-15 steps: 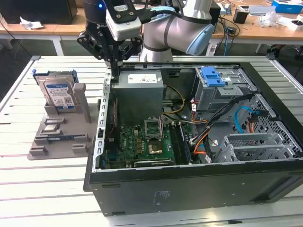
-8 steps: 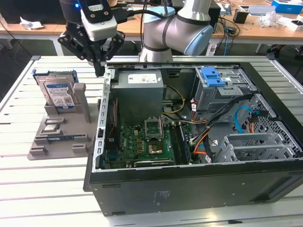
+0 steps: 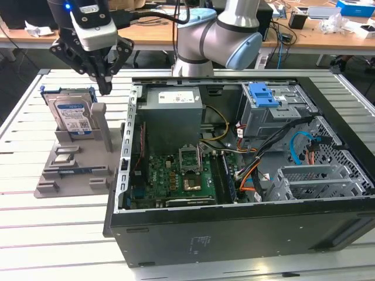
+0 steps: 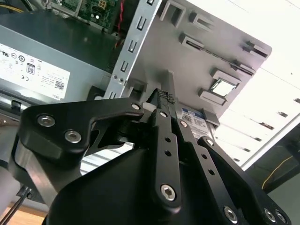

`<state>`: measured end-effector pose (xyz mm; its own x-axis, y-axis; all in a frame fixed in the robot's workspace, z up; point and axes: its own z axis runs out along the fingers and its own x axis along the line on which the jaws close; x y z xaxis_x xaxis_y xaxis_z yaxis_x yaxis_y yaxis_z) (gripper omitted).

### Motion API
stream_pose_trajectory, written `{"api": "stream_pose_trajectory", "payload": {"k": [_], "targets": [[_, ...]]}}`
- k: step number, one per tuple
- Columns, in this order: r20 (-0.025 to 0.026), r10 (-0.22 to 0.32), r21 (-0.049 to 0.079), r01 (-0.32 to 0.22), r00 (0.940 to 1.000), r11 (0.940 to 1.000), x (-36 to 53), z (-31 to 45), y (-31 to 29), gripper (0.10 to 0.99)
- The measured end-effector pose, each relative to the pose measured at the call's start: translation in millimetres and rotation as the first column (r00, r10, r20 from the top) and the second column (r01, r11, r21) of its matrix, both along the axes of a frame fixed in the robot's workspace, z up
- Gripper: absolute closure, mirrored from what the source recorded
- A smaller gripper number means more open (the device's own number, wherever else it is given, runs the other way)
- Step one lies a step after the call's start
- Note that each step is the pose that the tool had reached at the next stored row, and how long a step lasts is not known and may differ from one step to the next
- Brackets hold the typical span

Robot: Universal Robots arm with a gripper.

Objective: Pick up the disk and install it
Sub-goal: 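Reach for the disk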

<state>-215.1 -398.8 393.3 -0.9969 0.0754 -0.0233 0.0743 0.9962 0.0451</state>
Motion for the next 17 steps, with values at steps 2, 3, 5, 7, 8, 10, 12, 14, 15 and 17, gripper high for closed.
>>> {"api": "stream_pose_trajectory", "payload": {"k": [2, 3, 5, 7, 8, 10, 12, 14, 15, 17], "targets": [[-0.0001, 0.0, 0.0, 0.0, 1.0, 1.0, -7.5, 0.0, 0.0, 0.98], [-0.0001, 0.0, 0.0, 0.0, 1.0, 1.0, -10.8, 0.0, 0.0, 0.98], [0.0, 0.0, 0.0, 0.0, 1.0, 1.0, -17.1, 0.0, 0.0, 0.98], [0.0, 0.0, 0.0, 0.0, 1.0, 1.0, -24.4, 0.0, 0.0, 0.98], [0.0, 0.0, 0.0, 0.0, 1.0, 1.0, -27.6, 0.0, 0.0, 0.98], [-0.0001, 0.0, 0.0, 0.0, 1.0, 1.0, -33.8, 0.0, 0.0, 0.98], [0.0, 0.0, 0.0, 0.0, 1.0, 1.0, -38.7, 0.0, 0.2, 0.98], [0.0, 0.0, 0.0, 0.0, 1.0, 1.0, -44.0, 0.0, 0.6, 0.98], [0.0, 0.0, 0.0, 0.0, 1.0, 1.0, -46.9, 0.0, 1.0, 0.98], [0.0, 0.0, 0.0, 0.0, 1.0, 1.0, -53.7, -0.1, 2.1, 0.98]]}}
